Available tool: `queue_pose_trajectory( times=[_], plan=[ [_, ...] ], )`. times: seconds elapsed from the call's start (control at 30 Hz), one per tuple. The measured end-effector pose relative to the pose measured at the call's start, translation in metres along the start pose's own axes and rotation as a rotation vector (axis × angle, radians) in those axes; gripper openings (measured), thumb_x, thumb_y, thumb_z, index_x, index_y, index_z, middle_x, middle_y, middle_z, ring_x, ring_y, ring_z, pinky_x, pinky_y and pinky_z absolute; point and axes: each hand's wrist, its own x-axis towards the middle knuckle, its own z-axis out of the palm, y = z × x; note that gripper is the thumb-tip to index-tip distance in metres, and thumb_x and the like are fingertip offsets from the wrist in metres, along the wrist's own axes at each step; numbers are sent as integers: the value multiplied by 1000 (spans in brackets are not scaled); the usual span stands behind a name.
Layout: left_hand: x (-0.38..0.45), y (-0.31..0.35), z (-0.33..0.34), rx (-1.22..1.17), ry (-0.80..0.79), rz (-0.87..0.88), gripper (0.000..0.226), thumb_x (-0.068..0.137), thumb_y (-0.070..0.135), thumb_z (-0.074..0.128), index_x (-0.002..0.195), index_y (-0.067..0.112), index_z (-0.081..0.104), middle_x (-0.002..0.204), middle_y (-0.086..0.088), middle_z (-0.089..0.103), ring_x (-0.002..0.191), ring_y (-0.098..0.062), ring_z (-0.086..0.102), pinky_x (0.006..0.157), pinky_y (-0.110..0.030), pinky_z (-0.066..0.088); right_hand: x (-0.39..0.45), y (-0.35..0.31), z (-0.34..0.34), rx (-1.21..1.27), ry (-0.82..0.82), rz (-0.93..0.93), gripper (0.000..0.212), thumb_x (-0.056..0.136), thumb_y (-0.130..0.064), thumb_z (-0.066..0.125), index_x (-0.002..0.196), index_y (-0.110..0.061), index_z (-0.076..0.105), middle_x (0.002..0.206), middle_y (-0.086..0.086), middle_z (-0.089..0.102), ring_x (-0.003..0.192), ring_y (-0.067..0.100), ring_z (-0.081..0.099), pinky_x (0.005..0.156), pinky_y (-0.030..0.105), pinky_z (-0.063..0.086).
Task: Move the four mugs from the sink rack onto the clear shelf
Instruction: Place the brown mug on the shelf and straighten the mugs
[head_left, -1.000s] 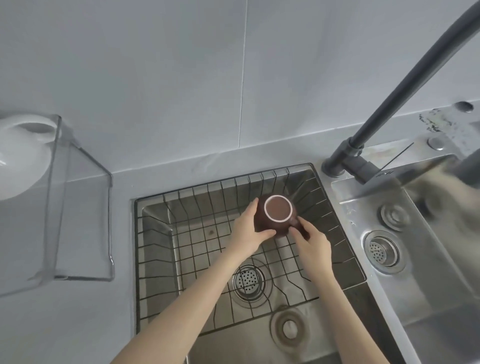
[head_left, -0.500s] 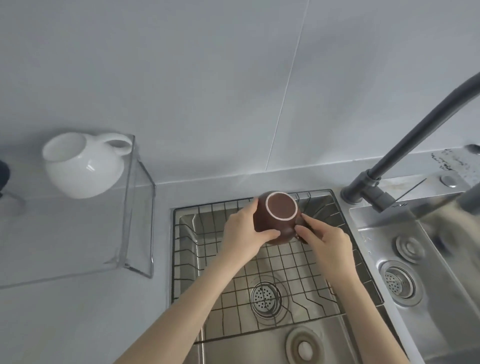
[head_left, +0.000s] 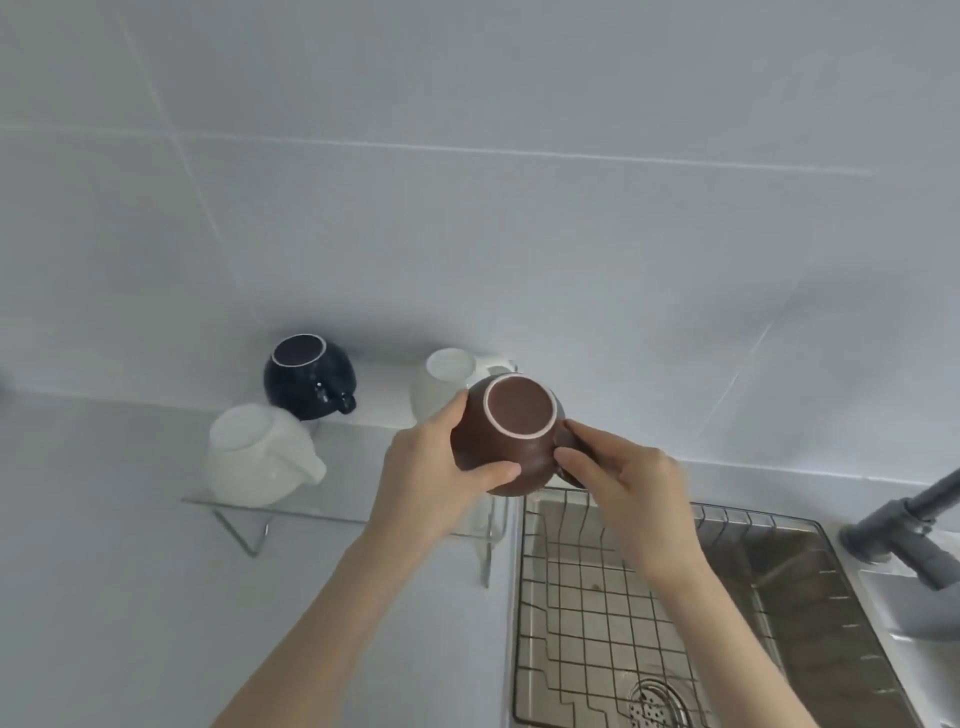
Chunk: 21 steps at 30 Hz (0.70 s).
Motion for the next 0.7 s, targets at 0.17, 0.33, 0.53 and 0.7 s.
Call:
queue_pose_trajectory(
  times=[0.17, 0.33, 0.53, 0.7],
  plan=[
    [-7, -26, -32, -42, 28, -79, 72, 60, 13, 80, 126, 15, 51, 94, 14, 52, 94, -11, 53, 92, -29, 44, 0, -12, 42, -23, -71, 0, 16, 80, -25, 61, 95, -29, 59, 84, 19, 71, 87, 39, 63, 83, 52, 50],
    [-8, -54, -40, -62, -25, -131, 67, 55, 26, 79, 117, 19, 56, 82, 26, 56, 85, -9, 61, 87, -28, 48, 1, -12, 61, -108, -101, 18, 16, 80, -23, 60, 90, -13, 67, 70, 12, 71, 77, 33, 64, 78, 42, 52],
    [-7, -72, -40, -118, -67, -150, 67, 51, 29, 76, 114, 25, 57, 83, 24, 58, 86, -13, 61, 89, -30, 48, 0, -9, 75, -194, -101, 14, 18, 80, -29, 56, 81, -13, 65, 64, 17, 63, 71, 36, 56, 71, 41, 49],
    [-4, -81, -37, -145, -98, -129, 70, 59, 23, 78, 124, 21, 52, 90, 24, 60, 89, 0, 59, 88, -23, 46, -3, -8, 77, -208, -62, 42, 15, 80, -23, 58, 80, -12, 67, 60, 11, 66, 65, 31, 56, 69, 39, 50]
  ],
)
